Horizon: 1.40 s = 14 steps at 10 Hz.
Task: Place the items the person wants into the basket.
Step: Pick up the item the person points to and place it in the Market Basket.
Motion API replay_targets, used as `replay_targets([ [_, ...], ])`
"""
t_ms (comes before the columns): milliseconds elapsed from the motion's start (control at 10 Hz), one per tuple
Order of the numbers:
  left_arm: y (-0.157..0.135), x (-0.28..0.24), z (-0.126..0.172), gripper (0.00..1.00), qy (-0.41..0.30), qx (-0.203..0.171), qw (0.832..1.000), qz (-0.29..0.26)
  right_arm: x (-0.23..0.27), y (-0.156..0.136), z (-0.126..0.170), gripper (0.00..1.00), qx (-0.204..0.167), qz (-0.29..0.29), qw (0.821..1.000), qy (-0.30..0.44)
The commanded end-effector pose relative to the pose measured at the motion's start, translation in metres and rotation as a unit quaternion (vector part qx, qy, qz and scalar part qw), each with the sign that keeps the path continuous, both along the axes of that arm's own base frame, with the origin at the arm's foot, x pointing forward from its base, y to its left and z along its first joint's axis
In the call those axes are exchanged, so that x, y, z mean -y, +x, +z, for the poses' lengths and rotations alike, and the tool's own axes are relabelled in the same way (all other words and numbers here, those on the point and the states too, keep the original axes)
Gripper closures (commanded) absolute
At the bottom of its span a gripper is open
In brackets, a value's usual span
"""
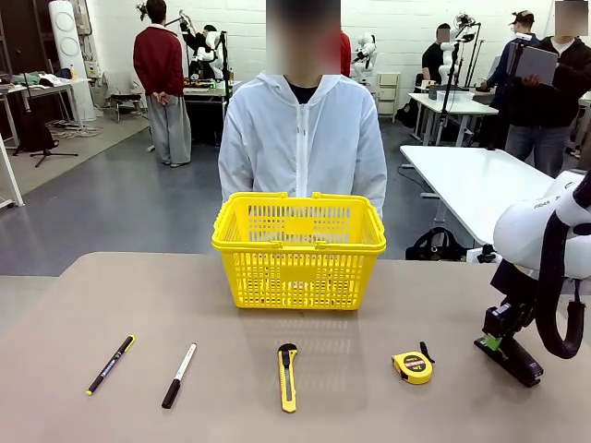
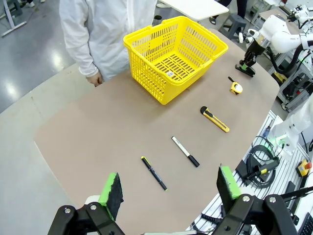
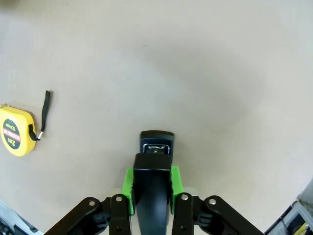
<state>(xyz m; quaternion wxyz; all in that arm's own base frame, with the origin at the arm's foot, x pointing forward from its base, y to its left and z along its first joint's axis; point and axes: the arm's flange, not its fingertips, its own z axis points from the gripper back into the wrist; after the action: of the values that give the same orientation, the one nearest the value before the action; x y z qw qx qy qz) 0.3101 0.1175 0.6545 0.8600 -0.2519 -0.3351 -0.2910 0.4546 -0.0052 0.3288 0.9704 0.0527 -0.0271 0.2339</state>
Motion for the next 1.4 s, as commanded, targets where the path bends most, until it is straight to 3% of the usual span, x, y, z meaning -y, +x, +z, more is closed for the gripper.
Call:
replay_targets([
  [0, 0.000, -0.001, 0.001, 0.00, -0.003, 0.002, 1.000, -0.007, 0.000, 0.003, 0.005, 1.00, -0.009, -0.008, 1.000, -0.019],
  [200, 0.000, -0.001, 0.001, 0.00, -0.003, 0.002, 1.000, -0.007, -0.003, -0.002, 0.018, 1.00, -0.006, -0.013, 1.000, -0.020],
  [300, 0.000, -0.001, 0.001, 0.00, -0.003, 0.002, 1.000, -0.007, -0.008, -0.008, 0.041, 0.85, 0.001, -0.014, 1.000, -0.015],
  [700, 0.000, -0.001, 0.001, 0.00, -0.003, 0.002, 1.000, -0.007, -0.051, -0.026, 0.230, 0.85, 0.039, 0.037, 0.999, 0.002],
  [900, 0.000, -0.001, 0.001, 0.00, -0.003, 0.002, 1.000, -0.007, -0.074, -0.021, 0.298, 0.85, 0.063, 0.049, 0.997, -0.004],
  [1100, 0.000, -0.001, 0.001, 0.00, -0.003, 0.002, 1.000, -0.007, -0.096, -0.017, 0.332, 0.85, 0.074, 0.072, 0.995, -0.008],
  [1300, 0.000, -0.001, 0.001, 0.00, -0.003, 0.002, 1.000, -0.007, -0.131, 0.002, 0.335, 0.85, 0.096, 0.124, 0.988, 0.002],
])
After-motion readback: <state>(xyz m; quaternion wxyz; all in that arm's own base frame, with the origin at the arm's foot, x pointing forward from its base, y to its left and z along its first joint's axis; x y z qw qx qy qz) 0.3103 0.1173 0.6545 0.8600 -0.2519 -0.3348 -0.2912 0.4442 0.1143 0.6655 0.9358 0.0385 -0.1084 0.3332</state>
